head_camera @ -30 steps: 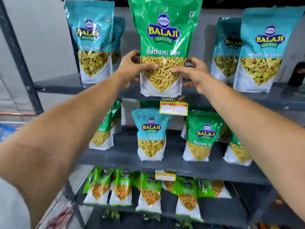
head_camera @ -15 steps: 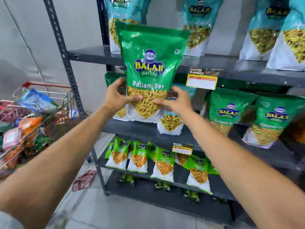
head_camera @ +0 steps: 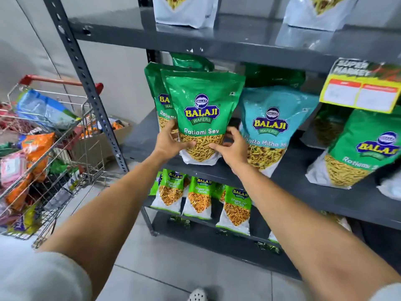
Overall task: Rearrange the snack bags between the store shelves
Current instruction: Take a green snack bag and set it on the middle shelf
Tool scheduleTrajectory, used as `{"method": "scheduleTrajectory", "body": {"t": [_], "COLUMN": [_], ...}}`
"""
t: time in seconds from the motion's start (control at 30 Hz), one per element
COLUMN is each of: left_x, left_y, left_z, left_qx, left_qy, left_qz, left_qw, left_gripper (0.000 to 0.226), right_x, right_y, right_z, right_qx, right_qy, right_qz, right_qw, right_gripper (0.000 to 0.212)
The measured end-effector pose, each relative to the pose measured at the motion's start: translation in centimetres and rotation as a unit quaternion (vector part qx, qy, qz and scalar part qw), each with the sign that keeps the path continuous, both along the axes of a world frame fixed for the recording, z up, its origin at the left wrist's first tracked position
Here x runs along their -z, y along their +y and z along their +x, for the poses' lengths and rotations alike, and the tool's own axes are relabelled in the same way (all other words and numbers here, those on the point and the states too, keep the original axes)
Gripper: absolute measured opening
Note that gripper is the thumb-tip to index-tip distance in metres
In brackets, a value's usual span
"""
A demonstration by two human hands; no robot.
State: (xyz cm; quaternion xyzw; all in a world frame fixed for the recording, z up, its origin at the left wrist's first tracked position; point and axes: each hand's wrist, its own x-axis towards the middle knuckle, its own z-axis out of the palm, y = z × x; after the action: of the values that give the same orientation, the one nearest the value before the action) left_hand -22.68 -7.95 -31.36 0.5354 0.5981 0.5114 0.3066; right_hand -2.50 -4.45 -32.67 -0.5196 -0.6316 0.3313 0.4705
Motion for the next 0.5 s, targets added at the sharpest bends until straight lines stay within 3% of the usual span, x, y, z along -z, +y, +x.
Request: {"method": "scheduleTrajectory", "body": {"t": [0.23, 0.3, 0.4, 0.5], "left_x": [4.2, 5.1, 7.3, 8.8], "left_y": [1.8, 0.9, -1.7, -3.3], "left_z": [0.8, 1.6, 4.6, 9.8], "left_qx": [0.019, -0.053, -0.176, -0.106], "left_qy": [-0.052, -0.091, -0.109, -0.058], "left_qz": [-0.006, 0.005, 0.014, -0.019], "left_qw": [0.998, 0.994, 0.978, 0.992], "left_gripper": [0.072, 0.072, 0.054, 0.035], "right_x": [3.7, 4.3, 5.2, 5.6], "right_y": [0.5, -0.4, -2.2, -3.2], "right_z": [0.3, 1.0, 4.1, 8.8], "right_qx": [0.015, 0.022, 0.059, 0.134], "right_qy": [-0.008, -0.014, -0.040, -0.060], "right_qz": [0.021, 0.042, 0.083, 0.114], "right_qw": [1.000, 0.999, 0.994, 0.982], "right_gripper": [0.053, 0.046, 0.033, 0.029]}}
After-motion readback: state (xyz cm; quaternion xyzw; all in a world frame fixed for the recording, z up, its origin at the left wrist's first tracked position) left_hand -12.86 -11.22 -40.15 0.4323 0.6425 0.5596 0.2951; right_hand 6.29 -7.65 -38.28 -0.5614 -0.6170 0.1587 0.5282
